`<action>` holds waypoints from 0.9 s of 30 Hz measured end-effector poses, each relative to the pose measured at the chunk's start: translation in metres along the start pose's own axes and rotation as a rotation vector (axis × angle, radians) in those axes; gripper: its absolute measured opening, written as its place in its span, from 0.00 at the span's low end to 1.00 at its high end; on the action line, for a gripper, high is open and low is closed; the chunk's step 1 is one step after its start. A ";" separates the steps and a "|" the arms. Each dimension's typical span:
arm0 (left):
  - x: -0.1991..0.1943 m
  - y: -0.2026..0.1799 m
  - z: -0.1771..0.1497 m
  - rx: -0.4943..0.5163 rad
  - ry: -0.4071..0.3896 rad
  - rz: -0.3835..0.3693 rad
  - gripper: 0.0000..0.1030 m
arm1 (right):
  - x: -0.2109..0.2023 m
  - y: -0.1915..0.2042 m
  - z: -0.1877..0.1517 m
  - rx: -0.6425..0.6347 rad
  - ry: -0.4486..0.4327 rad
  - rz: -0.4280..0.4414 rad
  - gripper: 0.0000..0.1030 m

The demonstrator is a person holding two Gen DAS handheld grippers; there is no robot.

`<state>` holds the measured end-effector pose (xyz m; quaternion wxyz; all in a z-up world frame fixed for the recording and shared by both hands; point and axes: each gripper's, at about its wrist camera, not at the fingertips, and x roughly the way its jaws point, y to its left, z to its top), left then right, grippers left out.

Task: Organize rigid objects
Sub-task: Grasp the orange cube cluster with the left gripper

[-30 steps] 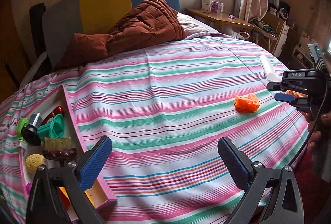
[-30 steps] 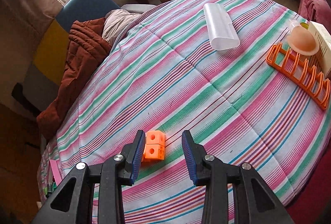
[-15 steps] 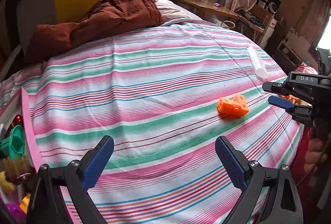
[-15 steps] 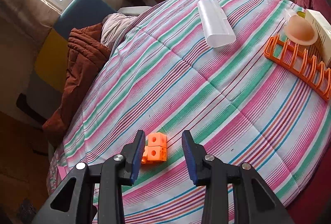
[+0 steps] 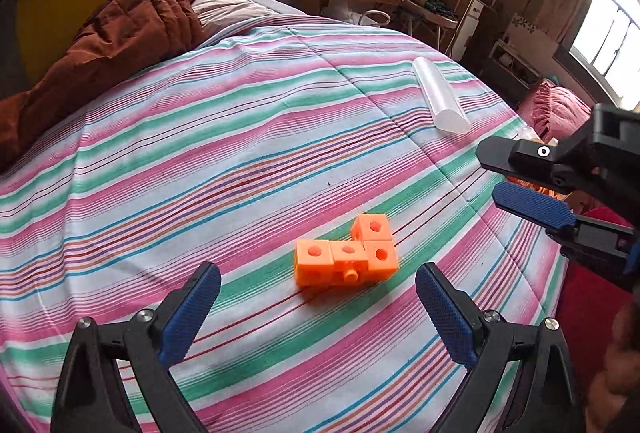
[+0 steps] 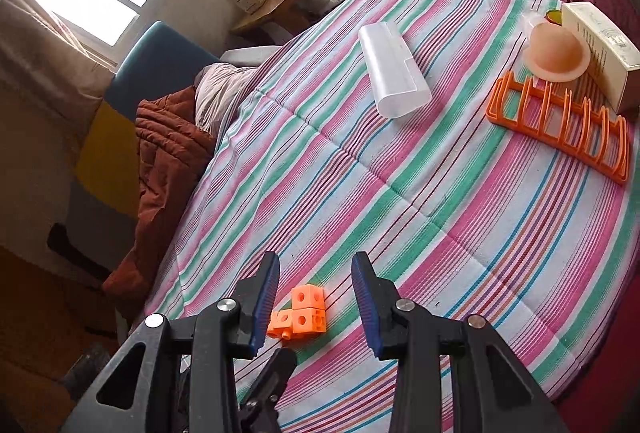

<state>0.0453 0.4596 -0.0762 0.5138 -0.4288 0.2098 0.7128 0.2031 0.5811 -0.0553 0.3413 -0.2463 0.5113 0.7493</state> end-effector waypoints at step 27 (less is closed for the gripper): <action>-0.024 0.001 -0.044 0.019 -0.112 -0.013 0.58 | 0.075 0.029 -0.045 -0.128 0.423 0.113 0.25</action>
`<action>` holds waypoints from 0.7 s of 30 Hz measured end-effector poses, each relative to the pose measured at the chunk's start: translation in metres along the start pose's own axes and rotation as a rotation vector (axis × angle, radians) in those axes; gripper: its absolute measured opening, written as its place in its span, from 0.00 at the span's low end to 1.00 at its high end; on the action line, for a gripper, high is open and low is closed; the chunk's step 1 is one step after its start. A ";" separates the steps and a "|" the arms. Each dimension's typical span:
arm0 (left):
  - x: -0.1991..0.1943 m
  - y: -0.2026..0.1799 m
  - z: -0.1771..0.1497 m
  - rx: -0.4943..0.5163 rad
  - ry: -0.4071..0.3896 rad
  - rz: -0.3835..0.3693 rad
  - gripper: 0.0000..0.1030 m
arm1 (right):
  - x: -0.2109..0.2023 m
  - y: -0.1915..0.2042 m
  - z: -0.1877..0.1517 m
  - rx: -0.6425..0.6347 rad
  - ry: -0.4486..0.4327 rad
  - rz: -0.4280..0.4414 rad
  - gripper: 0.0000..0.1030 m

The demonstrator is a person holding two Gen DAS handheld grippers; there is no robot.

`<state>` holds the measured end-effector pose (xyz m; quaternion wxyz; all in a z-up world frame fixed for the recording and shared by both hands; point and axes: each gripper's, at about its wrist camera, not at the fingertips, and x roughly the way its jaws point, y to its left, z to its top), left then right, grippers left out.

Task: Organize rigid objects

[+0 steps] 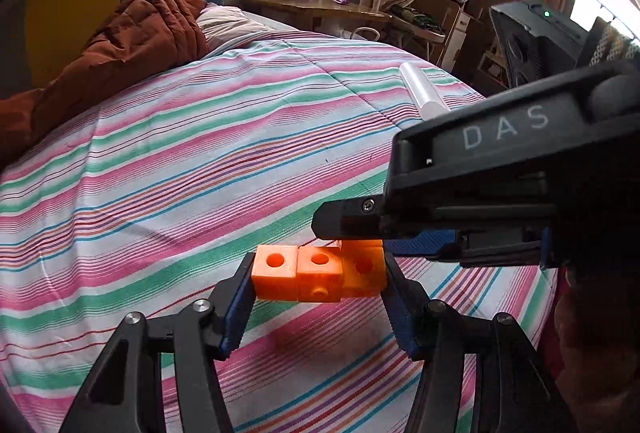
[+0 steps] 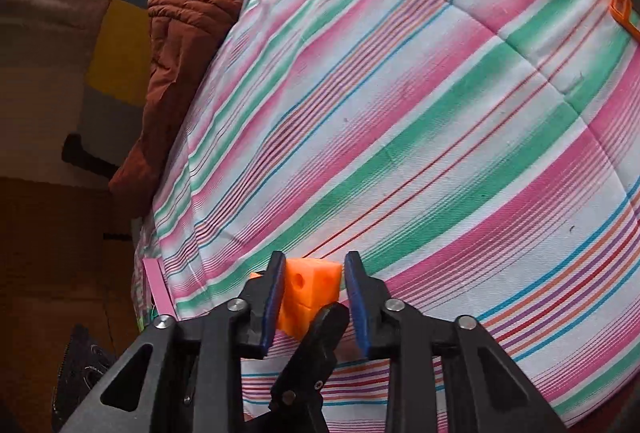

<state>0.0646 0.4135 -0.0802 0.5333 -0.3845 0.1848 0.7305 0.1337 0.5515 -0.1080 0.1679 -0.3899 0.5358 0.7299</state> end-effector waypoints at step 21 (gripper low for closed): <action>-0.104 0.057 -0.039 -0.126 -0.029 0.198 0.57 | 0.019 0.103 -0.065 -0.413 0.160 0.213 0.25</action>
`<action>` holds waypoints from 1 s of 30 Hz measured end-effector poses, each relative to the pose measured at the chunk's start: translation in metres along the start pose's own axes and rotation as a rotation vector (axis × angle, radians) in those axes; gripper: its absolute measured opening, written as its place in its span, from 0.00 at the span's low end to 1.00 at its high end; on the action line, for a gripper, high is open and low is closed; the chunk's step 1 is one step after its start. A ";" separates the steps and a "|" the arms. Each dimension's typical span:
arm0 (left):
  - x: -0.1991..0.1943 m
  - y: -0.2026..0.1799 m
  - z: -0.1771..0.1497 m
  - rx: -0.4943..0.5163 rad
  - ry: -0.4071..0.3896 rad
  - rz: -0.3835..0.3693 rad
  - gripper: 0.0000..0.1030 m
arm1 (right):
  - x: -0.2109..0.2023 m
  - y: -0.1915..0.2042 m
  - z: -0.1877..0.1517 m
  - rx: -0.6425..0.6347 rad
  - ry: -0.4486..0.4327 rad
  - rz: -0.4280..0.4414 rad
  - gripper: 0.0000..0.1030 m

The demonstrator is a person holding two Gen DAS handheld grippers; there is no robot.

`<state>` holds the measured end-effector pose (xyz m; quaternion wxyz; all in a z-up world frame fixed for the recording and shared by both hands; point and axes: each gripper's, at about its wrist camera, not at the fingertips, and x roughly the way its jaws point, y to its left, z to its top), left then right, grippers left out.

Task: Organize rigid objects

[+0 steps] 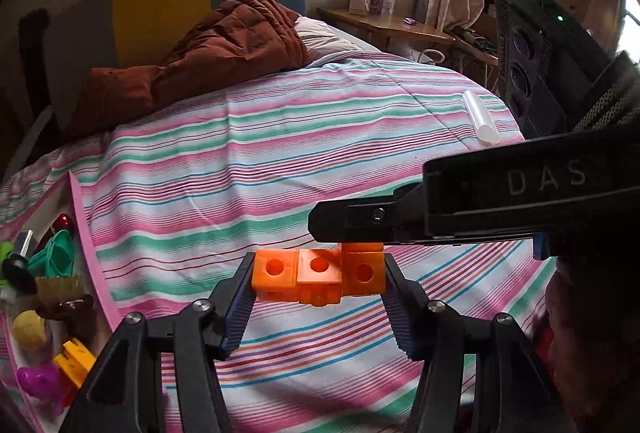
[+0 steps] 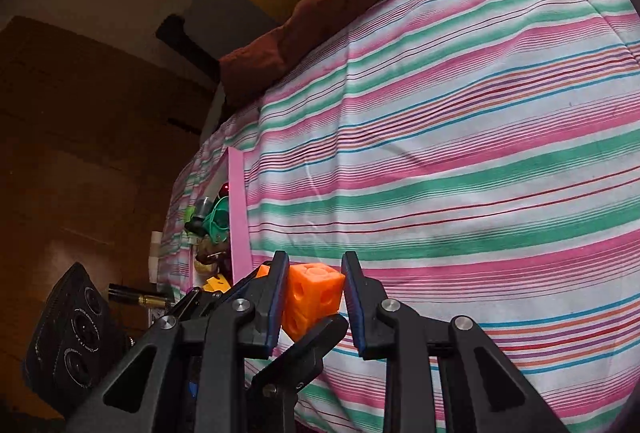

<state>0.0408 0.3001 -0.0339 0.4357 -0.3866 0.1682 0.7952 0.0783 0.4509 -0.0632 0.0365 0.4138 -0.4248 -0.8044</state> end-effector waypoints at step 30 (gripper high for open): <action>-0.094 0.212 -0.106 -0.506 -0.047 0.314 0.73 | 0.179 0.155 -0.006 -0.142 0.185 0.092 0.25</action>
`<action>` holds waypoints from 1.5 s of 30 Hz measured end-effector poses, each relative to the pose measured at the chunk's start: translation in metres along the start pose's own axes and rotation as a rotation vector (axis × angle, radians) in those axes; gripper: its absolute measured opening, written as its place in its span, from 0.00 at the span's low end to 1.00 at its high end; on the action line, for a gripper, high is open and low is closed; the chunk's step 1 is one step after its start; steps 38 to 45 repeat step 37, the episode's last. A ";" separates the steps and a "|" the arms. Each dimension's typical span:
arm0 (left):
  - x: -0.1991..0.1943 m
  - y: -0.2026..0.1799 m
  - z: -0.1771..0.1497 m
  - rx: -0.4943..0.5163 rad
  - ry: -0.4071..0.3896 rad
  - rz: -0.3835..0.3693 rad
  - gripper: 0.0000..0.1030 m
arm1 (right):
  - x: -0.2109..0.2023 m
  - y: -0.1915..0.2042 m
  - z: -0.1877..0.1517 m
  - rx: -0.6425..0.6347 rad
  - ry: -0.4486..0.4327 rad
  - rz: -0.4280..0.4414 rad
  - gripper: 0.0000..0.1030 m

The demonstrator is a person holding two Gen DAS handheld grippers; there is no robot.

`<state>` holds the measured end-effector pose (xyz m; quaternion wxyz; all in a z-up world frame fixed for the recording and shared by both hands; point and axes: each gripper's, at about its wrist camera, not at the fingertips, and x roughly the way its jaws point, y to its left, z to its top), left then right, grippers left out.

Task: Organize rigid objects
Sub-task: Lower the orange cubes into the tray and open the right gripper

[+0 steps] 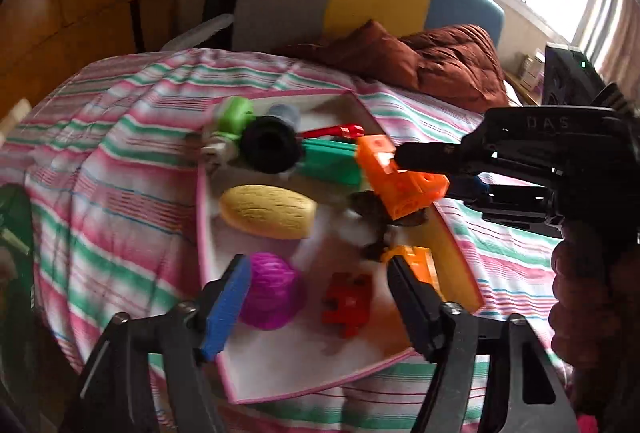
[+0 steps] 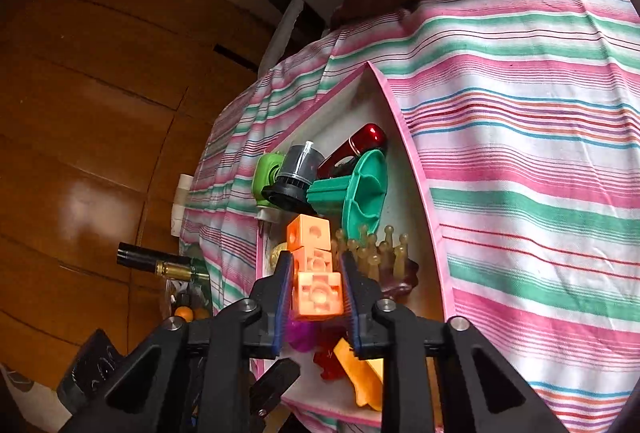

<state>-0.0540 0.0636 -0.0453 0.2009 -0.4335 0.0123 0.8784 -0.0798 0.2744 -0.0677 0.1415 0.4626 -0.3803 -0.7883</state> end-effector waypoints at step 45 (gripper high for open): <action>-0.081 0.022 -0.037 -0.118 -0.199 0.295 0.95 | -0.034 0.071 -0.128 -0.543 -0.313 -0.650 0.42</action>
